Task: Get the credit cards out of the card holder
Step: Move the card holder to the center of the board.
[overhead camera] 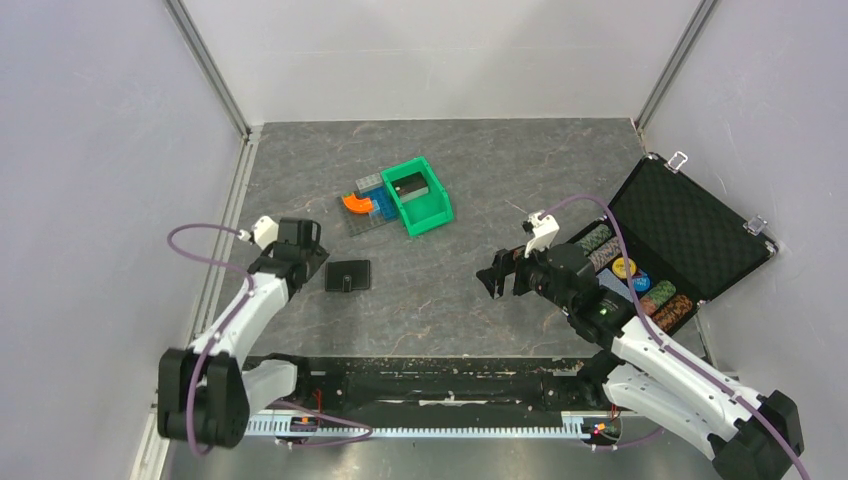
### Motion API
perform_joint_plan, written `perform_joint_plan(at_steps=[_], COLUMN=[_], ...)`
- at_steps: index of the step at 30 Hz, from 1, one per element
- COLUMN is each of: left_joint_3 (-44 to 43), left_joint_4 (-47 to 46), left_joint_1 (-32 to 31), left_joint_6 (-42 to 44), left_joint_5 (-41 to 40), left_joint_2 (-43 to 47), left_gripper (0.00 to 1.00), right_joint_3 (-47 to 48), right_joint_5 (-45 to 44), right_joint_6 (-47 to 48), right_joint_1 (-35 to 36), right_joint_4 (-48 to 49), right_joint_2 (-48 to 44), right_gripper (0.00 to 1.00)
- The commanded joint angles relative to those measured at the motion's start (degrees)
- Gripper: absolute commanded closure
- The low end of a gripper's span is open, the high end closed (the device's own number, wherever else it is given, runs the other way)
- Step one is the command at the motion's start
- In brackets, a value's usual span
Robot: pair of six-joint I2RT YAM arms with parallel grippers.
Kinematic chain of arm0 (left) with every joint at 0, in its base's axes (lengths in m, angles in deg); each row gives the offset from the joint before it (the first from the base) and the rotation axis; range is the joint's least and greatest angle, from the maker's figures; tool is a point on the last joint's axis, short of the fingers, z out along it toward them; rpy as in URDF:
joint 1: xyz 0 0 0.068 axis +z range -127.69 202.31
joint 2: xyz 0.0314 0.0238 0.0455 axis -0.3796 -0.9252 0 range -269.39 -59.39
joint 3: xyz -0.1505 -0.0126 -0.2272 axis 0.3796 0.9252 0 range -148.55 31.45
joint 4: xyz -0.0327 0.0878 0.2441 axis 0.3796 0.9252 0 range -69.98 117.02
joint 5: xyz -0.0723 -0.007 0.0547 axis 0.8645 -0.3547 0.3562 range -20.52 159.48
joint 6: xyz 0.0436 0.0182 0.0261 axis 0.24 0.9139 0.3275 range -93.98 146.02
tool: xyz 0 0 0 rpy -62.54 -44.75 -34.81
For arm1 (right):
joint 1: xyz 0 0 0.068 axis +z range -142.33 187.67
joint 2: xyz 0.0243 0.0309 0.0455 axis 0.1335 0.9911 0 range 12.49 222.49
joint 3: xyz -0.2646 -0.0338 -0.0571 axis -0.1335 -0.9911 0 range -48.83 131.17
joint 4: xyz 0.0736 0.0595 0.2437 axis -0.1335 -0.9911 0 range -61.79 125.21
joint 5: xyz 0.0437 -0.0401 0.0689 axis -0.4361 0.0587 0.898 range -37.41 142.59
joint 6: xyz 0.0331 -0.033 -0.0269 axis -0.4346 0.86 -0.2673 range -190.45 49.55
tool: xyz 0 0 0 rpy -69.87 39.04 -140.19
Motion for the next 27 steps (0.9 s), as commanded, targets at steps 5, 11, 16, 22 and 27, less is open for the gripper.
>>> perform_joint_plan(at_steps=[5,11,16,22,27], left_joint_3=[-6.0,-5.1,-3.1,2.1,5.3], left_joint_4=[-4.7,-8.4,-9.2,-10.4,-15.4], left_joint_1=[1.4,1.0,-1.0,-8.6,-18.6], left_joint_6=[14.4,16.0,16.0,10.7,3.7], left_joint_5=[10.8,18.5,24.1,26.2,28.4], left_joint_2=[-13.2,-17.1,-14.6,-9.8,-7.0], left_gripper=[0.31,0.35,0.41,0.45,0.47], right_joint_3=[1.8,1.4,1.9,0.8,1.4], right_joint_5=[1.6,1.2,1.6,0.5,0.9], right_joint_6=[4.2,5.4,6.0,5.6,4.8], right_joint_1=[0.0,0.0,0.0,0.0,0.0], right_joint_4=[1.2,1.4,0.0,0.3,1.1], right_joint_2=[-0.5,-0.3,0.5,0.7,1.9], right_gripper=[0.06,0.06,0.06,0.07,0.08])
